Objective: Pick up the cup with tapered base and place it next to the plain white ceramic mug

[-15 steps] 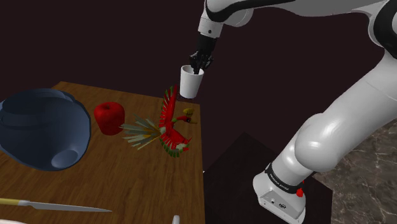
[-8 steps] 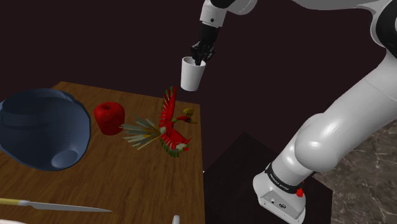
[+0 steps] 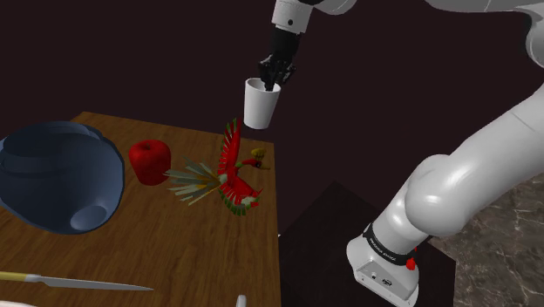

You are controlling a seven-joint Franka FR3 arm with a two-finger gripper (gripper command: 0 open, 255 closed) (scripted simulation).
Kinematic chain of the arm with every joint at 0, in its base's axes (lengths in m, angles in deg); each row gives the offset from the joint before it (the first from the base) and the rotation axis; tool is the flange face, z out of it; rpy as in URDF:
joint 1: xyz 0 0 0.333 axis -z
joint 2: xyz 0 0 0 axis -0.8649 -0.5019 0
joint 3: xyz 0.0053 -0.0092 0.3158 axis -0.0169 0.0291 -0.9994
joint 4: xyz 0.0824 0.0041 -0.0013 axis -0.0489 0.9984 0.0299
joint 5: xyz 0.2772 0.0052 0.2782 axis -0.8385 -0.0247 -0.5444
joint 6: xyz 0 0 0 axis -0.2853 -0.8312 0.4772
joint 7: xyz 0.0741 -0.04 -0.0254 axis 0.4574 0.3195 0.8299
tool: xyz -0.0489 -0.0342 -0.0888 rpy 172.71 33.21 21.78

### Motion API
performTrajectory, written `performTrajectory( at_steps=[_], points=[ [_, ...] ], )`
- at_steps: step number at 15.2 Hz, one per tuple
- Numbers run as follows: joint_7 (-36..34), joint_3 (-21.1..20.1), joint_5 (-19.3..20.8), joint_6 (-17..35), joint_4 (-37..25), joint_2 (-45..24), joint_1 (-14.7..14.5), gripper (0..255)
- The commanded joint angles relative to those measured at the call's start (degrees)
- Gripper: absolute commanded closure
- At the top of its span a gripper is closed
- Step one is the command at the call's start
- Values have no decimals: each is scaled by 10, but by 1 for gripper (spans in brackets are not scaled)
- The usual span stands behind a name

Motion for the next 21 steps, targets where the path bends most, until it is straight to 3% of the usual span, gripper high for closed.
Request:
performTrajectory(
  at_steps=[1,11,21],
  points=[
    [-24,-15,-6,0,16,20,-11,255],
    [-148,-101,-46,11,78,90,-67,255],
    [-284,-201,-86,25,77,101,-121,255]
  ],
)
